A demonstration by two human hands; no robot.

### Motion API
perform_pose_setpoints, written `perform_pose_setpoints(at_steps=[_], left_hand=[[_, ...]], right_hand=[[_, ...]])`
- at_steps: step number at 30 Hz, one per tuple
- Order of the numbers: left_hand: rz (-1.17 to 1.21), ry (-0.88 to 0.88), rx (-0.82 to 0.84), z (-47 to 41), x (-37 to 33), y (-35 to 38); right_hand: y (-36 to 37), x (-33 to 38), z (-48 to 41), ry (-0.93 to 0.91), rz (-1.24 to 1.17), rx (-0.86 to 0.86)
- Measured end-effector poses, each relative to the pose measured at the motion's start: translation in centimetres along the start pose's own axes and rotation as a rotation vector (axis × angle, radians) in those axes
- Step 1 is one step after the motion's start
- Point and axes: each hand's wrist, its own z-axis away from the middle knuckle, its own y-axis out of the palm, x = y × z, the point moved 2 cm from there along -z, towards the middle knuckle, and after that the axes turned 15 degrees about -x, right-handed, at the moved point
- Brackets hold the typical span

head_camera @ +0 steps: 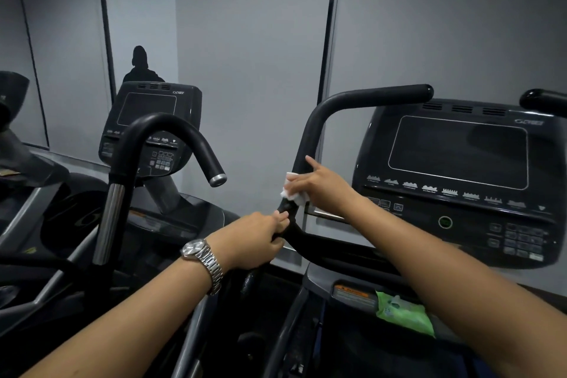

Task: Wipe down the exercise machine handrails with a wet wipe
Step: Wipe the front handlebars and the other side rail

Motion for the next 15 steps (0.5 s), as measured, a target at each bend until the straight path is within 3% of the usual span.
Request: perform_pose_setpoints(at_steps=[3,7,12,15], left_hand=[[-0.011,-0.009,0.009,0.0,0.0,0.0],[-0.049,-0.011,0.005,0.0,0.0,0.0],[-0.058,-0.006,-0.064,0.2,0.0,-0.1],[-0.116,0.030,-0.266,0.8,-0.8,-0.7]], right_hand=[[-0.3,-0.2,-0.9,0.070,0.082,-0.066],[1.4,2.2,0.3,0.113,0.001,0.064],[-2.2,1.8,3.6,0.508,-0.187,-0.006],[-4.4,3.5,6.7,0.676,-0.177,-0.074]])
